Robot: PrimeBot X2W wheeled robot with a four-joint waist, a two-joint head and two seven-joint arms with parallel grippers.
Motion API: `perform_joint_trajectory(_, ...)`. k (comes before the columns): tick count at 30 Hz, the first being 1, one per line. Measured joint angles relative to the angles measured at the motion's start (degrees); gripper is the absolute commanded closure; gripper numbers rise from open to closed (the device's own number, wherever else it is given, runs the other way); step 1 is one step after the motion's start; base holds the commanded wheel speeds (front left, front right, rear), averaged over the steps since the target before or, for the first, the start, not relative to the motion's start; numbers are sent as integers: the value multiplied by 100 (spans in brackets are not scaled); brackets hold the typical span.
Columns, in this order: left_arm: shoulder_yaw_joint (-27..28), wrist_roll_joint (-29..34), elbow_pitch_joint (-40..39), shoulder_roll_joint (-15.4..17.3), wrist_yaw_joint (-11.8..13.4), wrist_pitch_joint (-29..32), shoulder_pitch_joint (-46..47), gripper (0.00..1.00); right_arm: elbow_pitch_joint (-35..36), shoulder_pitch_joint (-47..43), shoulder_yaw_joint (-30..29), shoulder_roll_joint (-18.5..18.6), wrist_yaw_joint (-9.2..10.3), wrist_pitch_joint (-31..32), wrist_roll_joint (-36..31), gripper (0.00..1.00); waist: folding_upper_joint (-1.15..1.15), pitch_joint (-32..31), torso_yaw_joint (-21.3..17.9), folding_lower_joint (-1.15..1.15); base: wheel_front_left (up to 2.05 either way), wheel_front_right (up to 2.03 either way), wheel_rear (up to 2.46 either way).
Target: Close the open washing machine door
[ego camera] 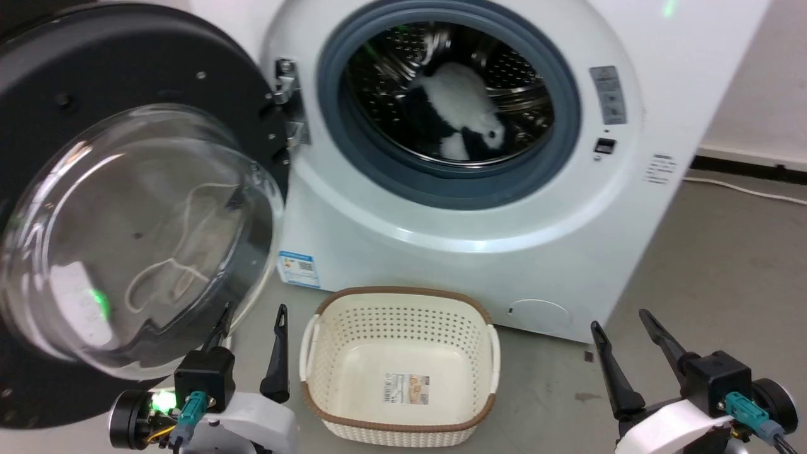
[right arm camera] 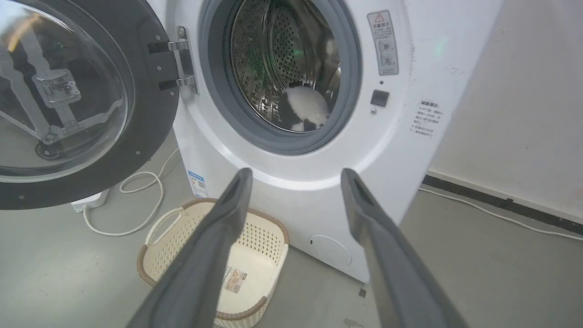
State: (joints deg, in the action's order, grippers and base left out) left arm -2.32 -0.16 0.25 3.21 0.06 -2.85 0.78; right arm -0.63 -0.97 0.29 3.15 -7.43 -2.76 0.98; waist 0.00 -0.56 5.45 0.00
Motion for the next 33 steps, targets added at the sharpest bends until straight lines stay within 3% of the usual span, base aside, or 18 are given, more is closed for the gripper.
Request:
perform_joint_trajectory(16, 3, -1, -285, 82, 283, -233, -202, 0, -276, 226, 573, 58, 0, -248, 123, 0, 0, 94, 609, 0, -2, -2, -2)
perform_joint_trajectory(33, -94, -1, -358, 137, 388, -435, -245, 0, -419, 287, 806, 89, 0, -448, 215, 0, 0, 75, 995, 0, -1, -1, -1)
